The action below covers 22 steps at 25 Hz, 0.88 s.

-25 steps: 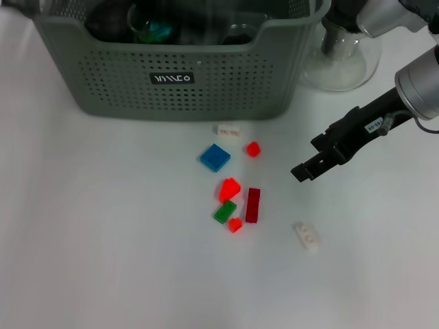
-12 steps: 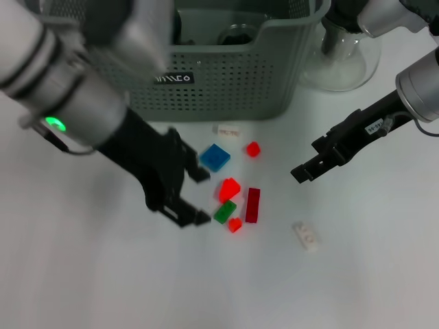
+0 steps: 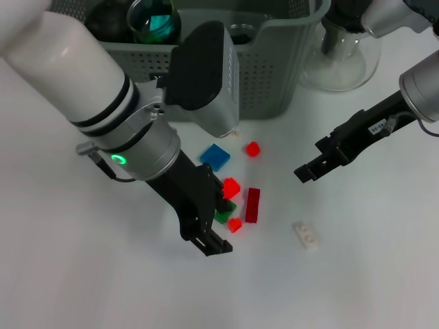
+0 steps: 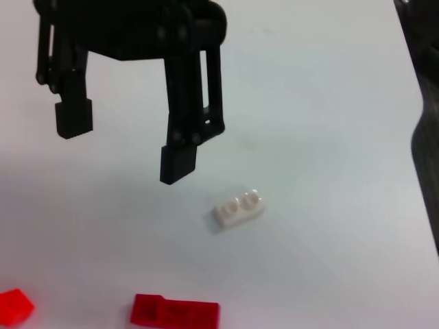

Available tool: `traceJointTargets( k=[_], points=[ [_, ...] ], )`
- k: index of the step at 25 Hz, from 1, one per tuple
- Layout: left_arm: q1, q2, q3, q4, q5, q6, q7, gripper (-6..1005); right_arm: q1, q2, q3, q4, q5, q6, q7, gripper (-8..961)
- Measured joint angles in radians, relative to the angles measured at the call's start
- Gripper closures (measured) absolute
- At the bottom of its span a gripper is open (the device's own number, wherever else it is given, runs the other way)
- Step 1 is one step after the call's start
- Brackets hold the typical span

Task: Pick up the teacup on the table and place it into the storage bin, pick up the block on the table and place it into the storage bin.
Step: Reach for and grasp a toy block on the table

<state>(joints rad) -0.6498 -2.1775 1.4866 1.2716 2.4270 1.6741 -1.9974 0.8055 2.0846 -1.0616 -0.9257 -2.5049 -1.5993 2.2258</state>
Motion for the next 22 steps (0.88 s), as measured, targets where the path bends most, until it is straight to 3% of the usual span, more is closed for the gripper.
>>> traceJointTargets(
  k=[5, 22],
  points=[
    [-0.004, 0.003, 0.010, -0.010, 0.036, -0.072, 0.011, 334, -0.001, -0.006, 0.000, -0.002, 0.000, -0.001, -0.005, 56],
    [-0.066, 0.008, 0.034, -0.105, 0.189, -0.299, 0.366, 335, 0.009, -0.006, -0.001, 0.002, 0.000, -0.004, 0.016, 57]
  ],
)
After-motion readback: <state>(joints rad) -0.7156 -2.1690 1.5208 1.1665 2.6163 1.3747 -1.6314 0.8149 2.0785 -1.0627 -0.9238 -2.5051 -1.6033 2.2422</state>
